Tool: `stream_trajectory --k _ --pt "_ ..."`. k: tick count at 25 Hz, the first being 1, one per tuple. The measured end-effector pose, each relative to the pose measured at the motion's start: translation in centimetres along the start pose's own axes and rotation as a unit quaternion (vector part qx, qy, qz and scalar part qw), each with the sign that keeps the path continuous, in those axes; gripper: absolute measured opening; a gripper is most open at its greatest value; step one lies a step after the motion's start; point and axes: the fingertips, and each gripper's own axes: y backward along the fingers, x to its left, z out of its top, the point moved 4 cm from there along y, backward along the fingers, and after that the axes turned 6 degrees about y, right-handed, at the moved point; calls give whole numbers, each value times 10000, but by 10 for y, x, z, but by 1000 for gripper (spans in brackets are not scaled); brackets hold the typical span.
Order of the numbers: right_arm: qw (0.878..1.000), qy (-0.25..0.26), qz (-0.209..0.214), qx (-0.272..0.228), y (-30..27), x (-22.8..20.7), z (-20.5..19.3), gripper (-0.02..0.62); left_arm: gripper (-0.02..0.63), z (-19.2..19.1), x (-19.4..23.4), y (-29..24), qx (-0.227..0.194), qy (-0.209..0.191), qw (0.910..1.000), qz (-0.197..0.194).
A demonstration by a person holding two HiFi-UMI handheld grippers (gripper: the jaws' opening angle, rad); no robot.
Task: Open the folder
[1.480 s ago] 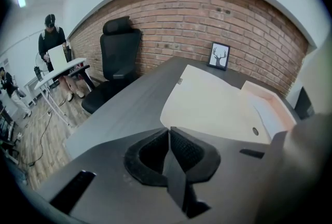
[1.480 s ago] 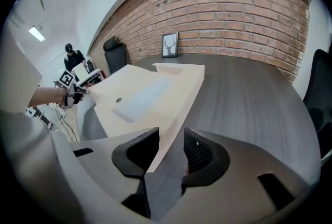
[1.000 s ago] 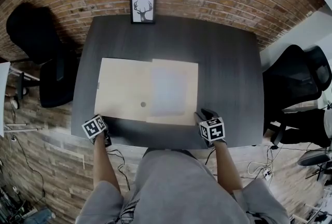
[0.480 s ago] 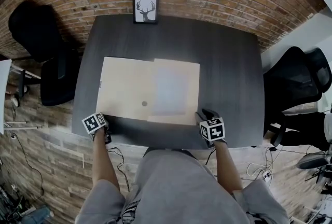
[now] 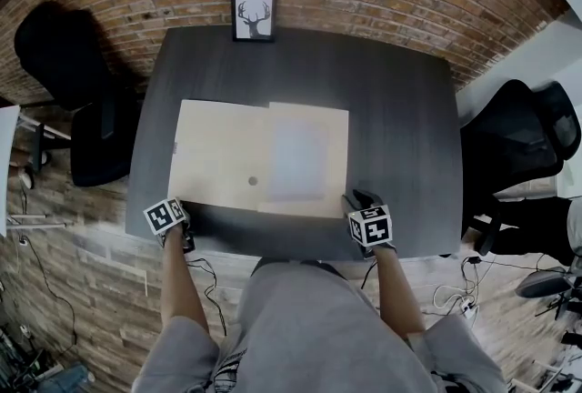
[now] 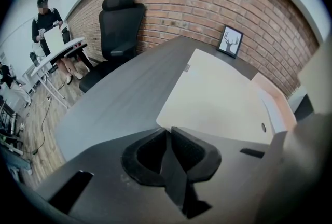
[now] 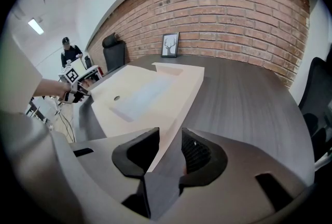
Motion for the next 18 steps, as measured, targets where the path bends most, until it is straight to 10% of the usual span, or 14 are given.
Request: stream_trajectory --k 18 --pt "10000 62 -66 14 0 0 1 121 23 16 1 49 -928 210 9949 -340"
